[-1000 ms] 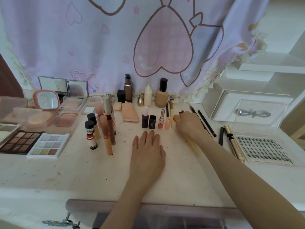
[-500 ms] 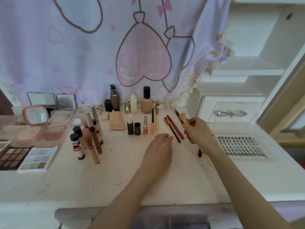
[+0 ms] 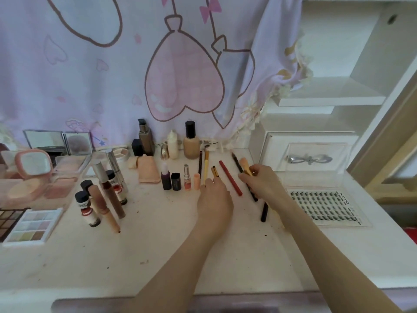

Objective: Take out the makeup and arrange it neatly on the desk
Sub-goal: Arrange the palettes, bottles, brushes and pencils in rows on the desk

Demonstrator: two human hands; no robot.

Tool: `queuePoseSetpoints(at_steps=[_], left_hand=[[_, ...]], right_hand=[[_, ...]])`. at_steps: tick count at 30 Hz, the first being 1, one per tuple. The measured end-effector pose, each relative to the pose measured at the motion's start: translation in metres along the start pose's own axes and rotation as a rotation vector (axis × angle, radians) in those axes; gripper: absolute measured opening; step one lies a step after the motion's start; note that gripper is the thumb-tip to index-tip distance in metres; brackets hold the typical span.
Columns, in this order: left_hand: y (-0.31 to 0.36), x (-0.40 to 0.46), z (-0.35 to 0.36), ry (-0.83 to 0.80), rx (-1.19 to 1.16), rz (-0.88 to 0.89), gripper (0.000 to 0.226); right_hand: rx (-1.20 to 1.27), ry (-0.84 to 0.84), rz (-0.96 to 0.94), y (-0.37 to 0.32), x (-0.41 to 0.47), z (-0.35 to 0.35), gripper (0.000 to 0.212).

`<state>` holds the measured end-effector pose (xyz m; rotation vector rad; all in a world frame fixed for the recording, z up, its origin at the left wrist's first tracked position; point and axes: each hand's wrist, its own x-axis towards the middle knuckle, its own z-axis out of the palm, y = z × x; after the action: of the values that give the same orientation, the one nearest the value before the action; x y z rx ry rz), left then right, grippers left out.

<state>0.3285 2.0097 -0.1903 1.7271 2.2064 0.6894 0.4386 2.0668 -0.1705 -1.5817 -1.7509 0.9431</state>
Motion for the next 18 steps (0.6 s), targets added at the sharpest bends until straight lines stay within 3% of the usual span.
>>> queuePoseSetpoints(at_steps=[4, 10, 18], left_hand=[[-0.005, -0.009, -0.003, -0.031, 0.003, -0.047, 0.017], [-0.014, -0.011, -0.011, -0.089, 0.027, -0.090, 0.015], [-0.019, -0.007, -0.020, -0.195, -0.074, -0.153, 0.014]], right_hand=[[-0.184, -0.112, -0.035, -0.018, 0.017, 0.017, 0.031], [-0.421, -0.227, 0.016, -0.035, 0.028, 0.043, 0.032], [-0.342, -0.259, 0.154, -0.041, 0.029, 0.050, 0.023]])
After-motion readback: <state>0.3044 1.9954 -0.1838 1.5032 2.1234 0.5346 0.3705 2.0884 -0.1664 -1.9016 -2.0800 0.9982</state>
